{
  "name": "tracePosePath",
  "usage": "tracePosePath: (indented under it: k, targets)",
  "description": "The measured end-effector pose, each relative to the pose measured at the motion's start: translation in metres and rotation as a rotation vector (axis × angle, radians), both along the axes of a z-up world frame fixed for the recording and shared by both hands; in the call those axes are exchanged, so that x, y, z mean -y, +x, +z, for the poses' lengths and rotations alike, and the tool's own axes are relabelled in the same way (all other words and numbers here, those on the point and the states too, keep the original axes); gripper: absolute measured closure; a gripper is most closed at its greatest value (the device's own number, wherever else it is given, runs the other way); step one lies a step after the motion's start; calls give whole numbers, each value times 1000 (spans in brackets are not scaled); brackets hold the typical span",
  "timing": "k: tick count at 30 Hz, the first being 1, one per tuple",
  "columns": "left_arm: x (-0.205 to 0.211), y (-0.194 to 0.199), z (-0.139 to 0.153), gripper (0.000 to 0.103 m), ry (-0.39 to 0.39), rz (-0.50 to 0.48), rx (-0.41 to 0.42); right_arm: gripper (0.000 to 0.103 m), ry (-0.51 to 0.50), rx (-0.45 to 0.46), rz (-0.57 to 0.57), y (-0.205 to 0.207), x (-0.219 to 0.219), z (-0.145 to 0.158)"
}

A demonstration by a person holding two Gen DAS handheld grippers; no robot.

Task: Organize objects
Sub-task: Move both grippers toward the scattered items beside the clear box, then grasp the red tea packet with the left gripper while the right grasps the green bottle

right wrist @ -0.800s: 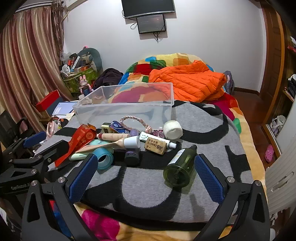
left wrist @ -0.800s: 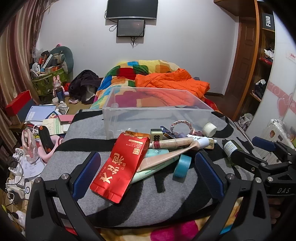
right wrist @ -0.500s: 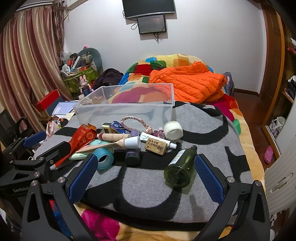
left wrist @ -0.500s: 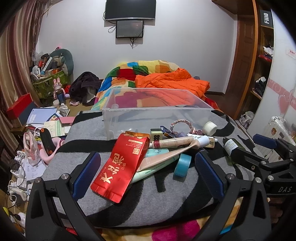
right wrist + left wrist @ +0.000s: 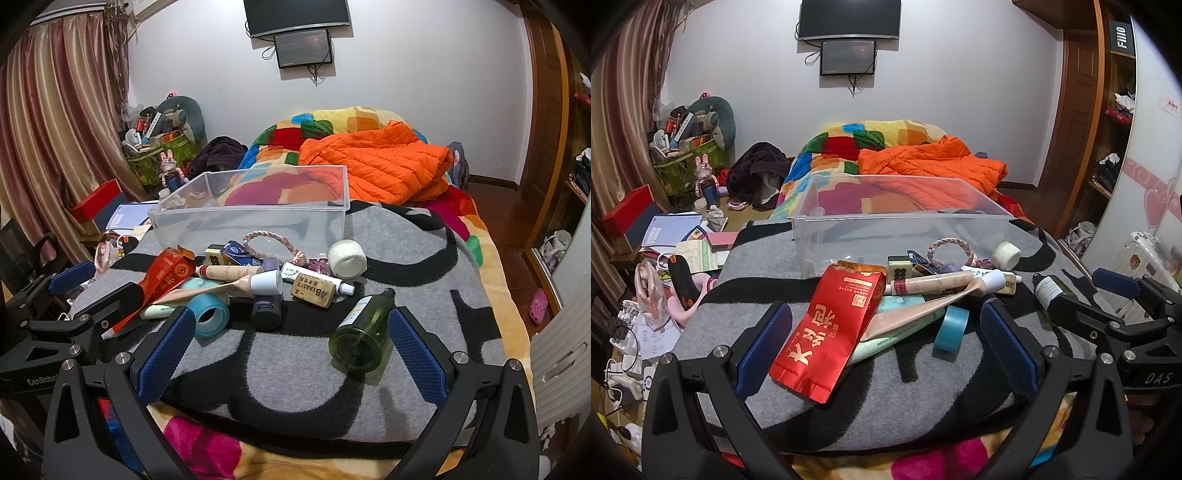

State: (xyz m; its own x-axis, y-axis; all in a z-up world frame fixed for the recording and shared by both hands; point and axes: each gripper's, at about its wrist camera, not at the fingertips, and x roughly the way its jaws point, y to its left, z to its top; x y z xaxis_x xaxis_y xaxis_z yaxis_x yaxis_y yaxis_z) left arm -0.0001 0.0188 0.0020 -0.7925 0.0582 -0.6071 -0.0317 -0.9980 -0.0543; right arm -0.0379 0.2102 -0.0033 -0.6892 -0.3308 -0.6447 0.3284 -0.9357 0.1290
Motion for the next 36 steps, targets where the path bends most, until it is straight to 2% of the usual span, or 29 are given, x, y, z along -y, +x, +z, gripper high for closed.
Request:
tracePosePath:
  k: [14,17,22,26,31,35,36]
  targets:
    - [17,-10,-18,1,105,-25,56,2,-2,-3,39,-4,-1,-10]
    - [26,-13,-22,18,110,-17,72,10,2,3,32,-7,-6,-13]
    - [42,-24,-26,18,62,24,93,19,-1,21,-34,-21,-26,-18]
    - [53,-43,-29,18,66,1,118,23,-38,75,-98,-39,-47,-27]
    - [49,-73,-40,18,45,-27,173,27,-93,154,-123,-59,-58,-39]
    - [47,-86,-49,19,56,-15,201,44,-74,181,-111,-62,-51,-49]
    - [47,-87,-50,23,60,-11,197,48,-72,189,-112,-63,-51,-51]
